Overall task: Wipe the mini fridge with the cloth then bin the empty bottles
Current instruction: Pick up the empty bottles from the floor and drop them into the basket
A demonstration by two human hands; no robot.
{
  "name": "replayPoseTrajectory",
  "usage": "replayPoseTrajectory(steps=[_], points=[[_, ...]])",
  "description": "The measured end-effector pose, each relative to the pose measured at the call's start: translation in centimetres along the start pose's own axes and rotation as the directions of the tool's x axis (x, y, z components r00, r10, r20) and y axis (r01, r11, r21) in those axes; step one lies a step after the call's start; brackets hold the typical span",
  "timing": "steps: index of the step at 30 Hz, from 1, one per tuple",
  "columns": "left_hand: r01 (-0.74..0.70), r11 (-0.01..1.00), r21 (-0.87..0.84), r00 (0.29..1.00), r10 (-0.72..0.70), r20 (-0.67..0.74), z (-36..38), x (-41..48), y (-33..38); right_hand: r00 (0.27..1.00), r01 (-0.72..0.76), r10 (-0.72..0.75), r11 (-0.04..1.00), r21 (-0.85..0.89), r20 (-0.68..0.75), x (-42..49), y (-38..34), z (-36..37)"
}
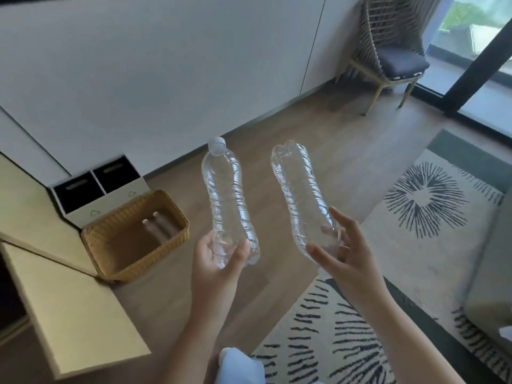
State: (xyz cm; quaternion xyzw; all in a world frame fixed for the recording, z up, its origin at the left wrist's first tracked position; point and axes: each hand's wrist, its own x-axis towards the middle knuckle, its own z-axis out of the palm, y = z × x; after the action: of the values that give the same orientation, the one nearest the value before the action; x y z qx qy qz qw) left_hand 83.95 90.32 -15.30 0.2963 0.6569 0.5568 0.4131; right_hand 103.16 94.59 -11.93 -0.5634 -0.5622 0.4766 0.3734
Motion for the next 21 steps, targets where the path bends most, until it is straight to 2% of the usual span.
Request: replayPoseTrajectory(steps=[7, 12, 16, 21], points=[[0.065, 0.997, -0.033, 0.980, -0.070, -0.188, -2.4, 5.8, -0.7, 0.992, -0.024, 0.030, 0.999, -0.049, 0.119, 6.6, 0.4, 5.0], [0.156, 0.986, -0.056, 0.941, -0.165, -0.296, -3.9, 9.3, -2.5, 0.964, -0.029, 0.047, 0.997, -0.073, 0.263, 12.5, -0.3, 9.2], [0.195, 0.972, -0.130, 0.879, -0.233, -0.417, -4.5, 13.4, -1.8, 0.927, 0.027, 0.013, 0.994, -0.102, 0.375, 19.3, -0.9, 12.6], [0.185, 0.967, -0.172, 0.779, -0.252, -0.574, -5.7, 19.3, 1.1, 0.833, 0.118, -0.045, 0.988, -0.098, 0.551, 27.8, -3.6, 17.6]])
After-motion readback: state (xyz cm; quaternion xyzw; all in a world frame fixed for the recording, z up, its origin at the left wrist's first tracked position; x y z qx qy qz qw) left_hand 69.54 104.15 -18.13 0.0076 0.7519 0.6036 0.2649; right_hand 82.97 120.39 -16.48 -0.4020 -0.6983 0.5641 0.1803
